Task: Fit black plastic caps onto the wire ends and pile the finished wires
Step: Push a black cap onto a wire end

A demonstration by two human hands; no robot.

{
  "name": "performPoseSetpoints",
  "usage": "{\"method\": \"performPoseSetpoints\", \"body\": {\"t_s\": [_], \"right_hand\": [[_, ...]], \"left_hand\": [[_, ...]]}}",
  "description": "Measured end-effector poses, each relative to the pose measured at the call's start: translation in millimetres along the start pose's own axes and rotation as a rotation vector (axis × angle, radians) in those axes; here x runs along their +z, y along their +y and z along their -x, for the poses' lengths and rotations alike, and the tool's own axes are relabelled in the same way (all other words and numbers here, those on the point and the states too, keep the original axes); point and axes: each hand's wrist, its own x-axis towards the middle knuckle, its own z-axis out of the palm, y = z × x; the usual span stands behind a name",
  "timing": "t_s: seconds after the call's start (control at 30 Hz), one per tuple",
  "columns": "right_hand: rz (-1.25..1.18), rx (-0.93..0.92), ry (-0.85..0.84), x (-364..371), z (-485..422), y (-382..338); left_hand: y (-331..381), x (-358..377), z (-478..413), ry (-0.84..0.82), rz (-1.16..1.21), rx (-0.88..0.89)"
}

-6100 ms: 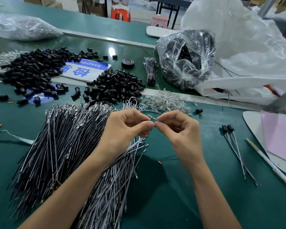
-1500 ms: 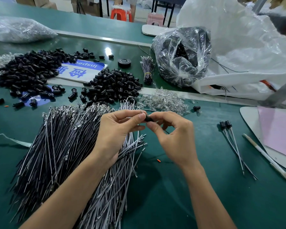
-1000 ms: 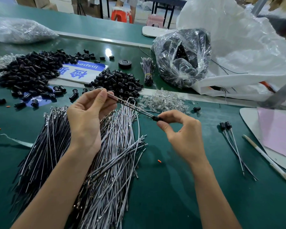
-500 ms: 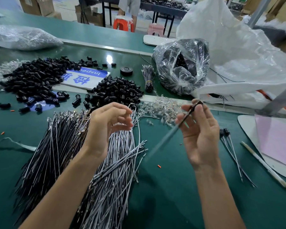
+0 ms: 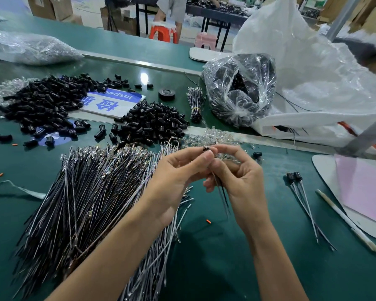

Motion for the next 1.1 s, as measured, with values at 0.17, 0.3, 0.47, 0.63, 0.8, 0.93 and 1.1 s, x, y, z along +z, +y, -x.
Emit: {"method": "performPoseSetpoints", "body": {"t_s": [0.17, 0.3, 0.47, 0.63, 0.8, 0.93, 1.1], "right_hand": [[0.15, 0.039, -0.005, -0.5, 0.9, 1.3], [0.211, 0.014, 0.008, -0.7, 2.8, 2.3], [0.148, 0.022, 0.023, 6.8, 7.7, 2.1], [-0.083, 0.126, 0.006, 6.7, 7.3, -1.3], [-0.045, 0.129, 0.014, 7.7, 7.2, -1.8], [0.022, 0.106, 0.038, 9.9, 8.8, -2.1], [0.064, 0.086, 0.049, 11.4, 8.8, -1.2]], "left_hand": [[0.6, -6.6, -2.4, 0.118, -0.079, 0.139], [-2.4, -6.7, -2.3, 0.125, -0.144, 0.171], [-4.2, -5.5, -2.1, 0.101, -0.13, 0.152], [-2.2, -6.4, -1.0, 0.042, -0.087, 0.089], [-2.1, -8.2, -0.6, 0.046, -0.084, 0.117], [-1.3, -10.8, -1.7, 0.131, -0.091, 0.183], [-2.4, -11.2, -1.3, 0.181, -0.102, 0.188]]}}
